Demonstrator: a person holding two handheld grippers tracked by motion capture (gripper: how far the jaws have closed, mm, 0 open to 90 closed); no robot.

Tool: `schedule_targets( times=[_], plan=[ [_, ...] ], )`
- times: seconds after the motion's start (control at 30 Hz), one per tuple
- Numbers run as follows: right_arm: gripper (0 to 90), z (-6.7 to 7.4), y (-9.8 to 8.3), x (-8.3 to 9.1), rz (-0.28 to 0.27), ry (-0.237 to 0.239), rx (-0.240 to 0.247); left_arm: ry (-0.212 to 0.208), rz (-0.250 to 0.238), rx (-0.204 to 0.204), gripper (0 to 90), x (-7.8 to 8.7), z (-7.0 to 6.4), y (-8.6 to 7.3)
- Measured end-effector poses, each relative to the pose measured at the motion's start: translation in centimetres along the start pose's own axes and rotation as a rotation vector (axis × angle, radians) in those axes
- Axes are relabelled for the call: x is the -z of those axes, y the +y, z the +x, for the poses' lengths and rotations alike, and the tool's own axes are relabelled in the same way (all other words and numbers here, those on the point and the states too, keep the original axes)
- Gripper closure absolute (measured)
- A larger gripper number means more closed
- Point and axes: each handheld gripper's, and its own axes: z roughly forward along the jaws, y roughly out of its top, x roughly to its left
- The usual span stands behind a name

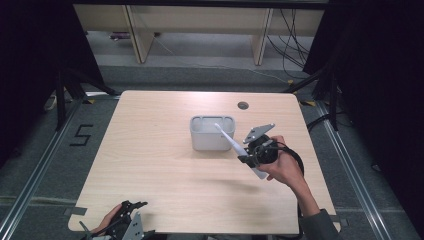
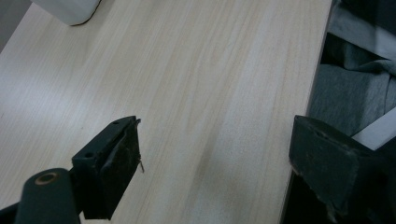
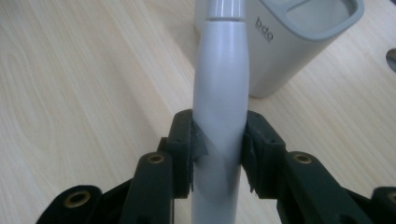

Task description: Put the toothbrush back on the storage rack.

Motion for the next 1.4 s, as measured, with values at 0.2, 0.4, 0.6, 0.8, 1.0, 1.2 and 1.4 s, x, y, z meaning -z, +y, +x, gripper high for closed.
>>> schedule_targets(
  times=[0.2, 0.4, 0.6, 0.8, 1.0, 1.2, 1.4],
  plan=[
    [66.8, -0.3, 1.1, -0.3, -0.099, -0.006, 0.006, -0.003, -0.006, 0.002, 16.0, 0.0, 0.0, 0.0],
    [66.8, -0.7, 2.2, -0.6, -0.175, 0.008, -0.03, -0.014, 0.005, -0.003, 16.0, 0.1, 0.0, 0.1],
    [66.8, -1.1, 3.3, -1.1, -0.242, 0.01, -0.056, -0.005, -0.007, -0.001, 16.0, 0.0, 0.0, 0.0],
    [66.8, -1.2, 4.2, -1.6, -0.297, 0.023, -0.084, -0.01, -0.004, 0.0, 16.0, 0.1, 0.0, 0.0],
    [66.8, -1.3, 5.5, -1.9, -0.365, 0.02, -0.098, -0.011, -0.004, 0.0, 16.0, 0.0, 0.0, 0.0],
    [66.8, -1.6, 6.6, -1.7, -0.4, 0.012, -0.104, -0.017, 0.003, -0.003, 16.0, 0.1, 0.0, 0.1],
    [66.8, -1.7, 8.2, -1.6, -0.448, 0.006, -0.122, -0.007, -0.015, 0.0, 16.0, 0.0, -0.1, 0.0]
  ],
)
